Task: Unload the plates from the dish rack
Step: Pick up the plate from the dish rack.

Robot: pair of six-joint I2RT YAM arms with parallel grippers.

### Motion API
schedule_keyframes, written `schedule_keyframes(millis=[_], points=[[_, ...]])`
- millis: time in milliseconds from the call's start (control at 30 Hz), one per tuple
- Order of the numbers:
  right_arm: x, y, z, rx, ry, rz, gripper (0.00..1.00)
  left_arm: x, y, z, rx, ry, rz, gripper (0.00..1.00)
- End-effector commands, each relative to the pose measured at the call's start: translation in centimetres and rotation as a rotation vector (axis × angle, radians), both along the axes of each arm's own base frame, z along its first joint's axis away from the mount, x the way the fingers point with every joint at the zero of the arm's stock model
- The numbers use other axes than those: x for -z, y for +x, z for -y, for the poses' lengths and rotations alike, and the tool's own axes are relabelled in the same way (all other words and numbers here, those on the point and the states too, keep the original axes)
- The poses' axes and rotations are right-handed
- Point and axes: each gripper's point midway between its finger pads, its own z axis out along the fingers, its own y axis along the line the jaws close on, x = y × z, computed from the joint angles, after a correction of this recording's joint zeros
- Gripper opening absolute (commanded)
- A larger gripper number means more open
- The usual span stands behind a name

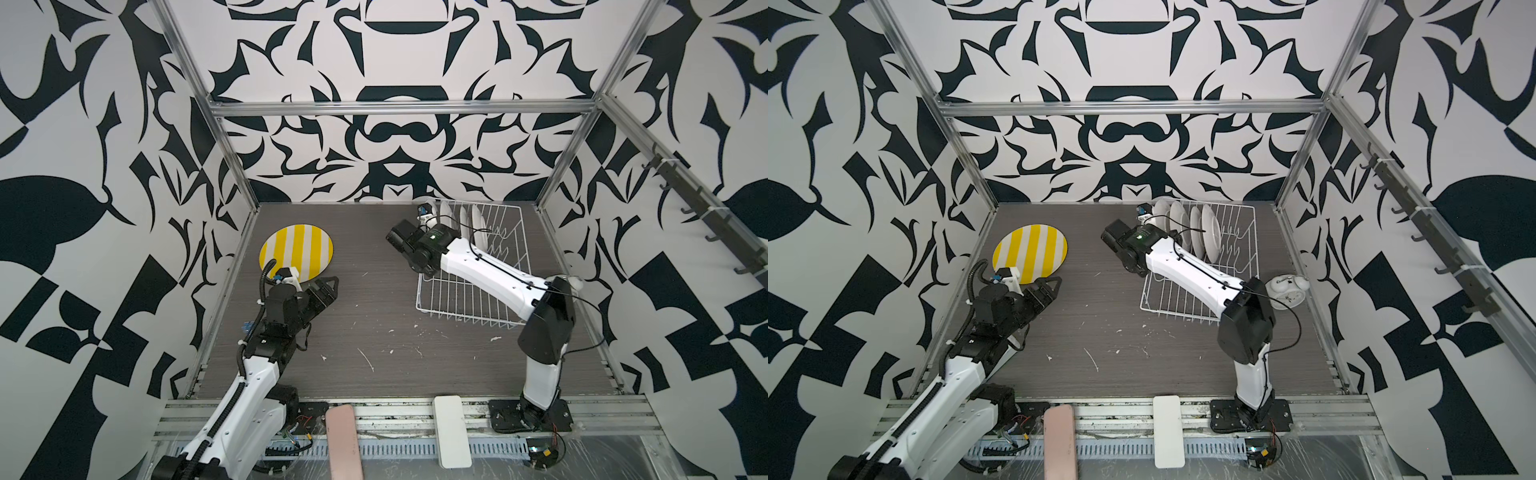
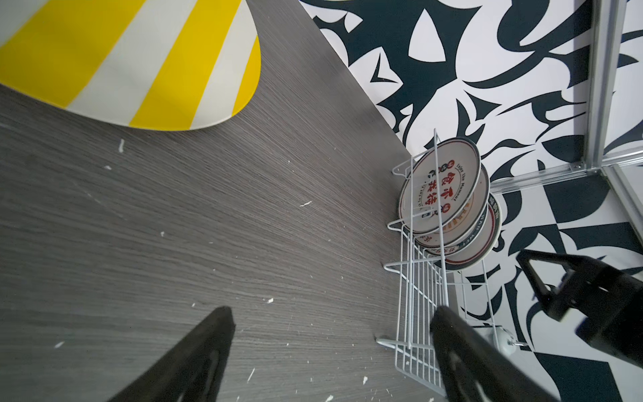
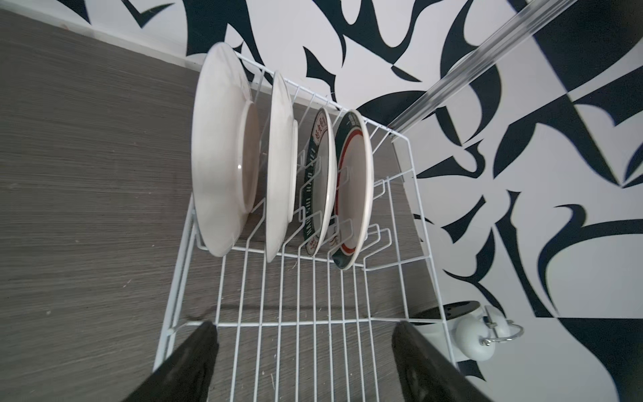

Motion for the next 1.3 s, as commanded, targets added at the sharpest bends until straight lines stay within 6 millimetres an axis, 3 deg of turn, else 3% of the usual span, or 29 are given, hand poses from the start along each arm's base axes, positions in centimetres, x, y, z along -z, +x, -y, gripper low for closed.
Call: schedule_keyframes(millis=[0, 233, 433, 867, 1033, 1267], points=[[-2.7, -0.2, 1.7, 0.055, -0.122, 0.067, 0.83, -1.1, 0.7, 0.4, -0.001, -0.006, 0.045, 0.93], [-2.8, 1.7, 1.4, 0.037, -0.18, 0.058, 0.82, -1.1, 0.9, 1.3, 0.031, 0.003, 0.037, 0.93], [-3.4, 2.7, 3.4, 0.042, -0.173, 0.064, 0.78, -1.0, 0.9, 2.0, 0.041, 0.02, 0.046, 0.93], [-1.7, 5.4, 8.3, 0.092, -0.138, 0.023, 0.71, -1.4, 1.6, 3.3, 0.07, -0.012, 0.038, 0.93], [-0.2, 6.2, 8.8, 0.075, -0.053, 0.027, 0.65, -0.8, 1.8, 3.0, 0.054, -0.005, 0.024, 0.93], [1.4, 7.2, 10.3, 0.116, -0.082, 0.0, 0.61, -0.5, 1.7, 3.1, 0.056, -0.002, 0.013, 0.93]])
